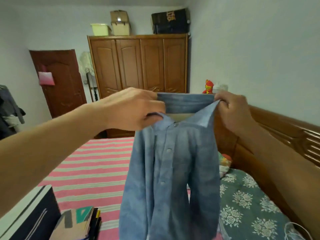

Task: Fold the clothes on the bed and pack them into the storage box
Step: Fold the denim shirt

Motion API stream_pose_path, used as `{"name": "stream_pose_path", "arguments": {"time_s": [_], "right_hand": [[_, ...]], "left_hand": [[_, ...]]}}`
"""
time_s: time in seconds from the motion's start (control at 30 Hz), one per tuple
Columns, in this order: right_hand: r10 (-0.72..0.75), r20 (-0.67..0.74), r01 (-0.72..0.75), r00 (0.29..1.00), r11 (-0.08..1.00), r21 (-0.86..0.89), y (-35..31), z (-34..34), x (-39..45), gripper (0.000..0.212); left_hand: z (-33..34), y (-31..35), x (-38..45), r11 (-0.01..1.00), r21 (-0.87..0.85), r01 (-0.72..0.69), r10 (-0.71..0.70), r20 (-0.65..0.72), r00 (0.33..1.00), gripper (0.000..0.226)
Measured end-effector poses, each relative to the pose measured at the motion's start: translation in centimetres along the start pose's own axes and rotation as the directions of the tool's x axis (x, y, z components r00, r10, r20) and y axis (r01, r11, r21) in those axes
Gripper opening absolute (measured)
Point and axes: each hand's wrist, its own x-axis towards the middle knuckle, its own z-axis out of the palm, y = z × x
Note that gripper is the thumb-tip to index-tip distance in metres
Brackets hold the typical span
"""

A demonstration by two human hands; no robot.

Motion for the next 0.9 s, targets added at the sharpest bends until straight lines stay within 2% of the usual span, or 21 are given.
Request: {"name": "stream_pose_path", "arguments": {"time_s": [0.03,0.1,0.17,0.2,0.23,0.27,0.3,0.33,0.37,0.4,0.43,0.47,0.53,0.6,0.67,0.7,0.77,0.8,0.83,0.87,0.9], "right_hand": [[0.045,-0.159,-0.024,0.986,0.991,0.131,-1.5,-1.2,0.5,0.018],[0.117,-0.321,-0.019,0.940,0.956,0.293,-4.9,-3.2,2.4,0.017],[0.090,-0.437,0.057,0.895,0.948,0.312,-8.0,-5.5,5.2,0.018],[0.057,-0.493,0.098,0.868,0.954,0.284,-9.3,-6.7,6.9,0.019],[0.021,-0.538,0.139,0.843,0.957,0.255,-10.2,-7.5,8.7,0.021],[-0.010,-0.560,0.168,0.829,0.958,0.232,-10.6,-8.0,10.5,0.022],[-0.034,-0.546,0.176,0.837,0.962,0.210,-10.5,-7.8,12.1,0.021],[-0.028,-0.494,0.140,0.869,0.971,0.192,-9.7,-6.8,13.0,0.018],[0.020,-0.416,0.064,0.909,0.980,0.188,-8.3,-4.9,13.3,0.015],[0.114,-0.321,-0.047,0.940,0.977,0.209,-6.1,-2.4,12.8,0.013],[0.236,-0.203,-0.182,0.950,0.950,0.252,-3.5,0.3,11.7,0.014],[0.348,-0.079,-0.315,0.934,0.909,0.274,-0.7,3.4,9.7,0.017],[0.399,0.066,-0.402,0.915,0.882,0.246,3.5,7.9,5.9,0.029],[0.353,0.095,-0.365,0.931,0.899,0.242,4.5,8.5,2.9,0.042],[0.257,0.201,-0.306,0.945,0.913,0.270,3.2,6.0,1.8,0.051],[0.190,0.318,-0.287,0.929,0.912,0.293,2.9,5.6,2.0,0.055],[0.083,0.452,-0.257,0.888,0.906,0.337,1.6,2.5,2.5,0.061],[0.088,0.498,-0.283,0.863,0.900,0.331,1.4,2.2,3.4,0.061],[0.105,0.527,-0.304,0.843,0.902,0.306,1.7,3.4,4.9,0.059],[0.140,0.547,-0.324,0.825,0.910,0.257,2.1,5.8,6.7,0.056],[0.180,0.566,-0.348,0.805,0.916,0.202,2.7,8.9,8.3,0.054]], "left_hand": [[-1.7,0.1,0.0,0.997,-0.074,0.013,-0.025,-0.156,0.987,0.014],[-5.1,0.0,0.7,0.995,-0.076,0.060,-0.083,-0.341,0.936,0.017],[-8.2,-0.4,2.2,0.993,0.005,0.118,-0.100,-0.490,0.866,0.022],[-9.2,-0.9,3.1,0.986,0.008,0.167,-0.133,-0.574,0.808,0.030],[-9.6,-1.2,3.7,0.971,-0.072,0.228,-0.222,-0.629,0.745,0.049],[-9.3,-1.3,3.9,0.926,-0.255,0.279,-0.378,-0.618,0.690,0.073],[-8.1,-0.8,3.4,0.783,-0.525,0.334,-0.596,-0.477,0.646,0.093],[-6.0,0.3,2.6,0.491,-0.787,0.373,-0.768,-0.189,0.612,0.098],[-2.9,1.4,1.1,0.120,-0.896,0.427,-0.789,0.175,0.589,0.089],[0.2,2.7,-0.7,-0.154,-0.869,0.470,-0.723,0.423,0.546,0.070],[2.6,3.6,-2.6,-0.286,-0.801,0.526,-0.672,0.559,0.486,0.053],[4.9,4.4,-4.6,-0.356,-0.750,0.557,-0.665,0.623,0.413,0.046],[7.0,5.0,-7.4,-0.424,-0.726,0.542,-0.675,0.652,0.344,0.054],[6.4,5.1,-8.7,-0.499,-0.701,0.509,-0.620,0.699,0.355,0.066],[4.9,5.0,-9.6,-0.557,-0.658,0.507,-0.478,0.753,0.452,0.075],[4.9,4.3,-10.5,-0.585,-0.641,0.496,-0.418,0.763,0.493,0.076],[3.7,3.7,-11.4,-0.564,-0.667,0.486,-0.351,0.727,0.590,0.069],[3.6,2.9,-11.7,-0.522,-0.680,0.515,-0.315,0.715,0.624,0.063],[3.7,1.6,-11.2,-0.485,-0.671,0.560,-0.279,0.726,0.628,0.056],[4.4,-0.2,-10.7,-0.448,-0.639,0.625,-0.262,0.762,0.592,0.047],[5.5,-2.5,-10.4,-0.405,-0.576,0.710,-0.278,0.817,0.505,0.038]]}}
